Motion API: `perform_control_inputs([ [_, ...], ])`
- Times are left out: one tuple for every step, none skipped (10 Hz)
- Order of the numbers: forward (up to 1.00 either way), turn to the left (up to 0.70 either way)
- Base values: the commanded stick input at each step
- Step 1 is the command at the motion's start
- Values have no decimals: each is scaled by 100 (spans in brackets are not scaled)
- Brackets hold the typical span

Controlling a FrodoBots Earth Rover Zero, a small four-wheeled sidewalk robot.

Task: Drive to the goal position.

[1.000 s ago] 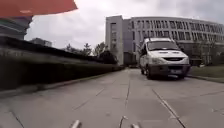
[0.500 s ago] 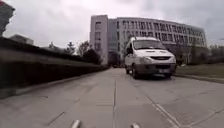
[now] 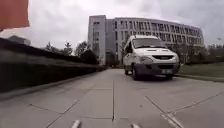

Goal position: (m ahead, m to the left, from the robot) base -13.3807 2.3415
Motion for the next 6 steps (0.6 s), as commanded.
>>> perform_control_inputs([
  [85,0],
  [85,0],
  [85,0],
  [85,0],
  [85,0],
  [85,0],
])
